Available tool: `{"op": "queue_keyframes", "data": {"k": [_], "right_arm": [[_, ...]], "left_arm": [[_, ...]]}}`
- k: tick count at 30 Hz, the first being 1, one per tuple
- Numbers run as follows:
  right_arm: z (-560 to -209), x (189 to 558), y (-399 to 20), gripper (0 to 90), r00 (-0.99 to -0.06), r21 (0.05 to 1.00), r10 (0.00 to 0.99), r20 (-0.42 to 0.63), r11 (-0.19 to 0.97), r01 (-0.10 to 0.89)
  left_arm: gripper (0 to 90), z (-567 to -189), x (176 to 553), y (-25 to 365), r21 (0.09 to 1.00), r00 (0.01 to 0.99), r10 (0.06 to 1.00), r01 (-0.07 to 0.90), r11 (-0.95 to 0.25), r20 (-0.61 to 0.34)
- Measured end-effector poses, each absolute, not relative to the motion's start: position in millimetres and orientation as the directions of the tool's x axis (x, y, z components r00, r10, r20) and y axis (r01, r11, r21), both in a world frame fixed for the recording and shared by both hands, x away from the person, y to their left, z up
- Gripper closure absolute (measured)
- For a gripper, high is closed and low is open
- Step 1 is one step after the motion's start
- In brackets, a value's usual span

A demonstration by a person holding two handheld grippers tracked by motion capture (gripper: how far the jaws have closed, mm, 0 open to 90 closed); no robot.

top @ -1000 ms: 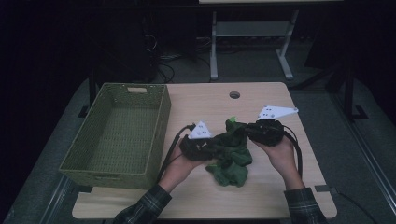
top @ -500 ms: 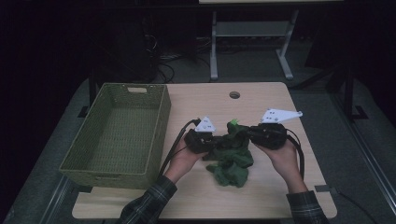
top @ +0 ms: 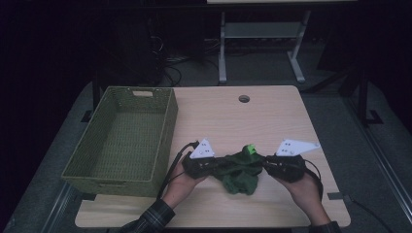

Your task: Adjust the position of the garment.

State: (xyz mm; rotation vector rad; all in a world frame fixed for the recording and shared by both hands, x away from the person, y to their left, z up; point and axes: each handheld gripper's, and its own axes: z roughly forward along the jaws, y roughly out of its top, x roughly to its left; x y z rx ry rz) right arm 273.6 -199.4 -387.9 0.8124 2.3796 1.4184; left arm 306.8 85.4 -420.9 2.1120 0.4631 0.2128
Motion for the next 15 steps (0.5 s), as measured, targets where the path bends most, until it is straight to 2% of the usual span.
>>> {"op": "queue_keyframes", "data": {"k": [10,15], "right_arm": [[-419.4,241.6,-192.5,79.5,-0.836,0.824,0.541,0.09,0.432,0.368],[-426.4,231.7,-198.2,69.6,-0.835,0.813,0.544,0.085,0.446,0.373]], "left_arm": [[85.7,-438.0,298.8,86.4,0.8,0.924,0.381,0.251,-0.546,-0.03],[86.8,-437.4,299.5,85.9,0.803,0.93,0.367,0.226,-0.552,-0.01]]}}
